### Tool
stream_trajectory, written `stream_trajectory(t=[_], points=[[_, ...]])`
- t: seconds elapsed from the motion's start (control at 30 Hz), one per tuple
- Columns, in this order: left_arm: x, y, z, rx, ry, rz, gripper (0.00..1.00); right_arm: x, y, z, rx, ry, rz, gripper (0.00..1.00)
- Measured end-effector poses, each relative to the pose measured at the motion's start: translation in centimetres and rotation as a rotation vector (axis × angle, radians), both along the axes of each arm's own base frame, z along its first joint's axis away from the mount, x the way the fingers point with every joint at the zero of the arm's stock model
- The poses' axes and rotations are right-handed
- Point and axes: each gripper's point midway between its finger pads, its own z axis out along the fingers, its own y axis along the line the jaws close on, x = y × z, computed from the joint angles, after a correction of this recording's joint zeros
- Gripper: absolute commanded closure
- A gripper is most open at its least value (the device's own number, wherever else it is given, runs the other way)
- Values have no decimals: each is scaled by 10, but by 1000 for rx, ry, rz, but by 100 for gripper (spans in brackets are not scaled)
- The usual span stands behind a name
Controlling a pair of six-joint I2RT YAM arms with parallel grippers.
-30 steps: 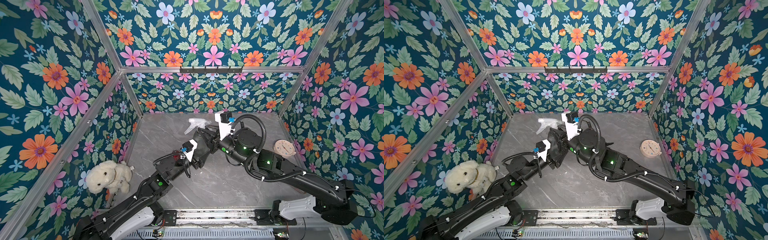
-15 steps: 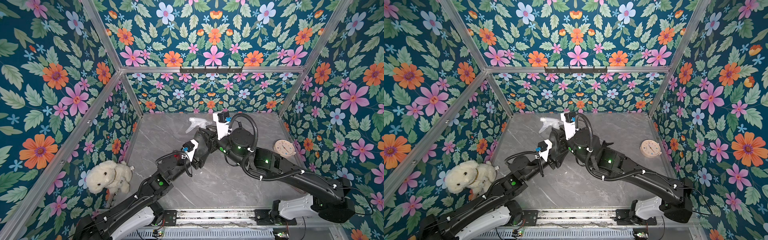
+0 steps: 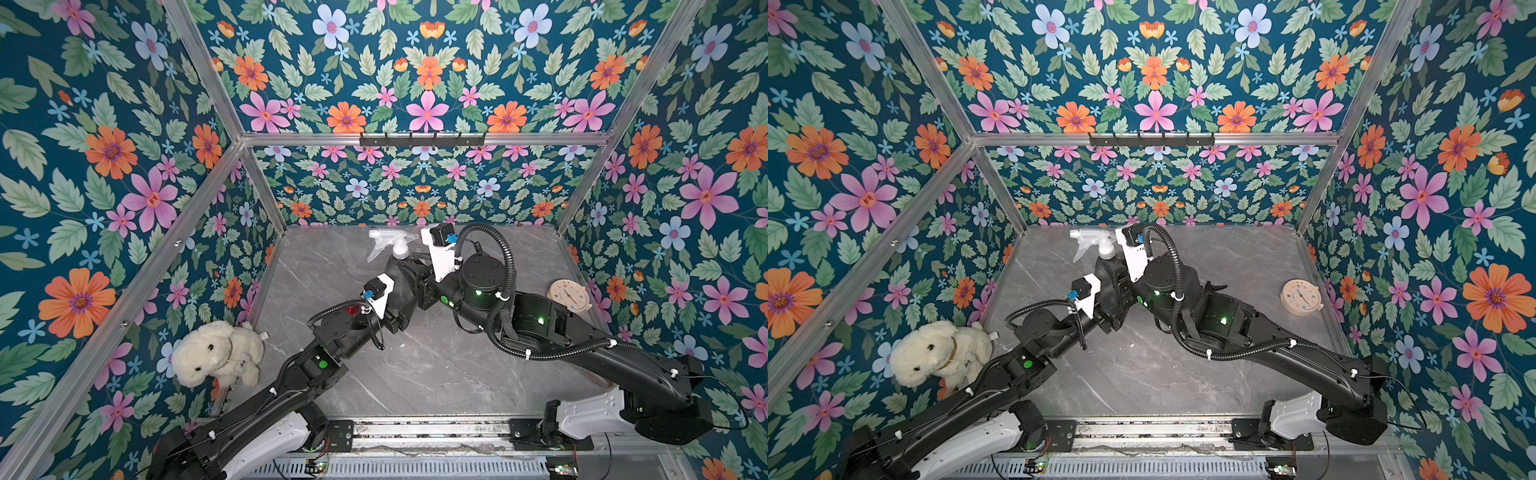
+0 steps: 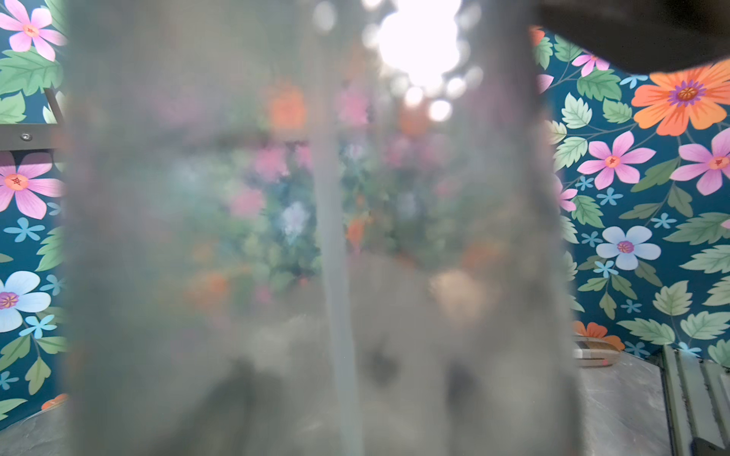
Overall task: Attach spray nozzles to spray bottles
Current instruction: Screw the spray nozzle on the spray bottle.
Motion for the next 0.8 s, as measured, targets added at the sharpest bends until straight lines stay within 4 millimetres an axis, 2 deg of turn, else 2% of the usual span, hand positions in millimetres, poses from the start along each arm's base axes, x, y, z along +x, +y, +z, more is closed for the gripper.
stream_trajectory(t=[0.17, 0.33, 0.43, 0.5, 0.57, 0.63, 0.7, 0.8], points=[[0, 5, 15, -48, -30, 16, 100, -7, -3, -9, -35, 12, 30, 47], [-2, 6, 23, -68, -50, 12, 100, -21, -18, -13, -33, 19, 74, 40], [-5, 3, 23, -65, -53, -11, 100, -33, -29, -7, -17, 5, 150, 37], [-8, 1, 25, -66, -60, -32, 100, -28, -48, 3, 21, -1, 173, 34], [-14, -2, 26, -64, -68, -66, 100, -14, -70, 11, 61, -5, 176, 33], [-19, -5, 27, -60, -73, -100, 100, -5, -85, 18, 124, 8, 218, 32], [-25, -10, 26, -47, -75, -148, 100, -2, -88, 22, 161, 27, 301, 32], [-34, -21, 25, -27, -75, -228, 100, -10, -81, 33, 181, 36, 449, 30]])
